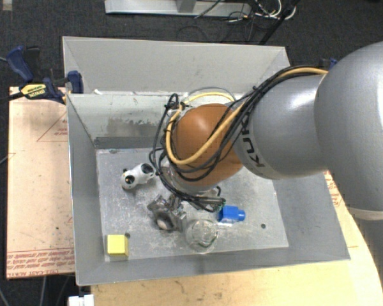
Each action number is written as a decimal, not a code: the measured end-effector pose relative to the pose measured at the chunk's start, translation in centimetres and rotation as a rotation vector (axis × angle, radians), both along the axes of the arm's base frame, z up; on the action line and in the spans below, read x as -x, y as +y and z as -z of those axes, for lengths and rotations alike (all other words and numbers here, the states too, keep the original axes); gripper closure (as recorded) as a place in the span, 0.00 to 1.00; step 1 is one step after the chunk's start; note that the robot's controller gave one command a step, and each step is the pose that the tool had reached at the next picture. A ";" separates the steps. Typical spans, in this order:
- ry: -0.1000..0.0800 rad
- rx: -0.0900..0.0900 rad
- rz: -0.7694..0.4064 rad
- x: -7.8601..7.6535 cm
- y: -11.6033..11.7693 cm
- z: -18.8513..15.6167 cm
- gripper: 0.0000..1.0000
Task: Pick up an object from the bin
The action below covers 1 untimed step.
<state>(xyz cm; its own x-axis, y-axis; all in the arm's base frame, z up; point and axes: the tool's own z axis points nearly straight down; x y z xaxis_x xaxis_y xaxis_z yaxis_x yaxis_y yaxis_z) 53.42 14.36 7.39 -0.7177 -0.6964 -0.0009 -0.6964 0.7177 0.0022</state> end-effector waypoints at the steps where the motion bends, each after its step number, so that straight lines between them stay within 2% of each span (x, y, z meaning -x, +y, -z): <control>1: 0.002 0.001 0.000 0.1 0.0 -0.9 1.00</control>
Offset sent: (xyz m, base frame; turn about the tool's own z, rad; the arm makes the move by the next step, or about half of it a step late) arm 0.0001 0.0000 0.0878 0.0000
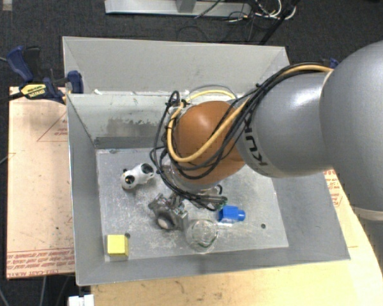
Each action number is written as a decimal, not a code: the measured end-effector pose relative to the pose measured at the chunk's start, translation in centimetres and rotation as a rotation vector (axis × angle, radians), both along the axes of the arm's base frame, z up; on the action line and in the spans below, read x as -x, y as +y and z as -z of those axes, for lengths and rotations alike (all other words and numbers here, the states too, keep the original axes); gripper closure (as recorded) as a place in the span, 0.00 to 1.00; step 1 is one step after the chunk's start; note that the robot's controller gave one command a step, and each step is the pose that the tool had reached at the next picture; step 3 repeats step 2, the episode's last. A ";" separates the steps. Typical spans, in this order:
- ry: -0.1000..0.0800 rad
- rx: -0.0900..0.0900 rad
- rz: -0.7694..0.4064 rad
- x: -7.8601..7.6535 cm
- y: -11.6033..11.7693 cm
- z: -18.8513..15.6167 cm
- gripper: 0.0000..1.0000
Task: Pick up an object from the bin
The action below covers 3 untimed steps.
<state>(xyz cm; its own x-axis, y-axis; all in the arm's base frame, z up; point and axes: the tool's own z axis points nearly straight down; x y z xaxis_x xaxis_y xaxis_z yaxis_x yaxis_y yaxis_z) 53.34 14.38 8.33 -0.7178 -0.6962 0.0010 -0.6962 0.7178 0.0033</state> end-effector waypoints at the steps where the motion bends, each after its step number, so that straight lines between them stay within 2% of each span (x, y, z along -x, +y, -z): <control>1: 0.005 0.001 0.000 0.1 0.0 -1.8 1.00; 2: 0.000 0.000 0.000 0.0 0.0 -4.1 1.00; 3: 0.000 0.000 0.000 0.0 0.0 -4.1 1.00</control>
Offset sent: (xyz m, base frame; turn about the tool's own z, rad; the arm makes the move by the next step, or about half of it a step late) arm -0.0001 0.0000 0.0282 0.0000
